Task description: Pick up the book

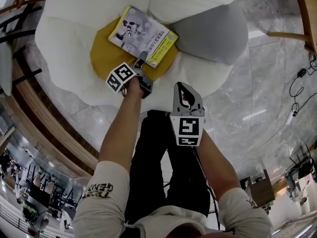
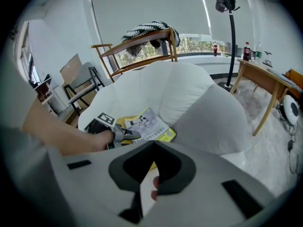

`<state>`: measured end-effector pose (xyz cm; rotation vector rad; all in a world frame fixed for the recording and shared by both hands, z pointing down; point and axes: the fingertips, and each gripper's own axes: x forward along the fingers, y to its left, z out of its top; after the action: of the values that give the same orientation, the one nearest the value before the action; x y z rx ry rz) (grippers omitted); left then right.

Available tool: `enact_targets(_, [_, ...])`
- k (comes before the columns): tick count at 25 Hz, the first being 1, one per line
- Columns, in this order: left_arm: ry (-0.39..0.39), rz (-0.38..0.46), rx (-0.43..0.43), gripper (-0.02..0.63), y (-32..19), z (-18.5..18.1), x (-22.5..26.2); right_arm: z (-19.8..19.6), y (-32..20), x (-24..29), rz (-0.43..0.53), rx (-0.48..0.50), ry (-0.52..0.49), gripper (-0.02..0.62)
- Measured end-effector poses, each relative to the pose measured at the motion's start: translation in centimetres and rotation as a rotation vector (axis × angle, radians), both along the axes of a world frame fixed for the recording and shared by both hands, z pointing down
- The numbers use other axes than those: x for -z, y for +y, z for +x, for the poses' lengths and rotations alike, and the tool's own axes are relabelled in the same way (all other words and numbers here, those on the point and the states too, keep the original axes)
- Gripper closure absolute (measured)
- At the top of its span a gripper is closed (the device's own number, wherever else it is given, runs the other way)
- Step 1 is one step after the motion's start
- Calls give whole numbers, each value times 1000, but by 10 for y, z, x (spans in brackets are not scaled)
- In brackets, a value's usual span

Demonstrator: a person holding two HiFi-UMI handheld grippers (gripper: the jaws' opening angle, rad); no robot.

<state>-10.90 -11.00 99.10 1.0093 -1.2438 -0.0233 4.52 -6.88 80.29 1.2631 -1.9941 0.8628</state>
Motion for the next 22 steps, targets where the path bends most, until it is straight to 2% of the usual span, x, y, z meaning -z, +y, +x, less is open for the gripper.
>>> enact_targets(1, [-33, -25, -8, 301, 7, -4, -4, 1, 0, 0, -3, -3, 1, 569])
enact_targets(3, [-29, -45, -3, 304, 12, -6, -10, 1, -2, 2, 0, -3, -2, 569])
enact_targets(7, [111, 12, 74, 308, -6, 2, -6, 2, -6, 0, 14, 5, -3, 569])
enact_targets(9, [153, 28, 92, 308, -7, 6, -5, 8, -2, -6, -1, -11, 0, 569])
enact_targets(12, [147, 1, 37, 310, -2, 7, -16, 9, 6, -9, -21, -21, -2, 569])
enact_targets(16, [120, -65, -70, 325, -7, 5, -35, 3, 14, -6, -11, 26, -6, 569])
enact_targets(19, [122, -40, -80, 396, -14, 9, -29, 5, 18, -9, -5, 27, -3, 569])
enact_targets(21, [154, -11, -34, 476, -16, 11, -22, 11, 19, -15, -19, -8, 2, 569])
enact_targets(22, [158, 1, -14, 496, -16, 11, -19, 13, 19, -17, -24, -22, 5, 569])
